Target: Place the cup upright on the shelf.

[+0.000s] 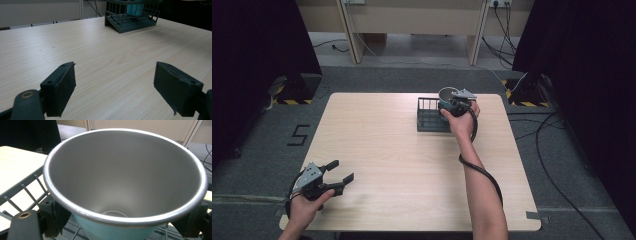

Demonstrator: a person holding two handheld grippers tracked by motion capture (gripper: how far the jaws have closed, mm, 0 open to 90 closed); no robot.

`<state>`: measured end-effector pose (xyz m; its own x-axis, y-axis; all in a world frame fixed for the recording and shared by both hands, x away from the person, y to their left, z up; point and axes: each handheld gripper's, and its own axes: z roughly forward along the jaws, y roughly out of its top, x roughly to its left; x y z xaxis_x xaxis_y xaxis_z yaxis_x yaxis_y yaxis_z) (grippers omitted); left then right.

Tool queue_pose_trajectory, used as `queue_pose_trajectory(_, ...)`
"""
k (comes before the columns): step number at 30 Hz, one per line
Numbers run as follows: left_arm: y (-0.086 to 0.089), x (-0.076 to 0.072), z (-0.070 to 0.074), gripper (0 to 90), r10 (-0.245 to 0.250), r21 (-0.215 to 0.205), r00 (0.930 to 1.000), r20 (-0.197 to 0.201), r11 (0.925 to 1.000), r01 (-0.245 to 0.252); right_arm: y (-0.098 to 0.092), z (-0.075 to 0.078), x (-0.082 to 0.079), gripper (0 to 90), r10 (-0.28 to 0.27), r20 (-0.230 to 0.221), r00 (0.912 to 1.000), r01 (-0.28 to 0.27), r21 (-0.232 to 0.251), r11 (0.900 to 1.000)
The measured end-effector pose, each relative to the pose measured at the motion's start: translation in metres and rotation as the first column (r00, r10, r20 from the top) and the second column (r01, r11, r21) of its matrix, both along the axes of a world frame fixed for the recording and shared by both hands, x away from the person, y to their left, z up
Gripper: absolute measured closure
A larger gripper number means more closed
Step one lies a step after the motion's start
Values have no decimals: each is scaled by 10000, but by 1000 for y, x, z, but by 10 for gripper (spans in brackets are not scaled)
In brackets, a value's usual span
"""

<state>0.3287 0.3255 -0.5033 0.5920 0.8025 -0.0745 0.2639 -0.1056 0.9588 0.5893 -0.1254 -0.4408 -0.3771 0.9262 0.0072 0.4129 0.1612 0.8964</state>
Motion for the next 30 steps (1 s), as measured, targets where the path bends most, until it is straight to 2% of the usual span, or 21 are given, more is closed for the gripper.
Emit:
queue_pose_trajectory(7,0,0,0,172,-8,-3,10000,-20,10000,8,3,-4,-1,156,-132,-348,9993,130,-62,9999)
queue_pose_trajectory(10,0,0,0,172,-9,-12,10000,-10,10000,9,2,-5,-4,155,-216,-266,9994,220,166,9996)
queue_pose_trajectory(17,0,0,0,172,-13,16,10000,-17,10000,13,0,-1,-11,156,-259,-270,9993,267,314,9991)
queue_pose_trajectory(30,-1,0,0,172,-36,47,10000,-16,10000,36,-5,5,-27,155,-164,-332,9993,171,205,9996)
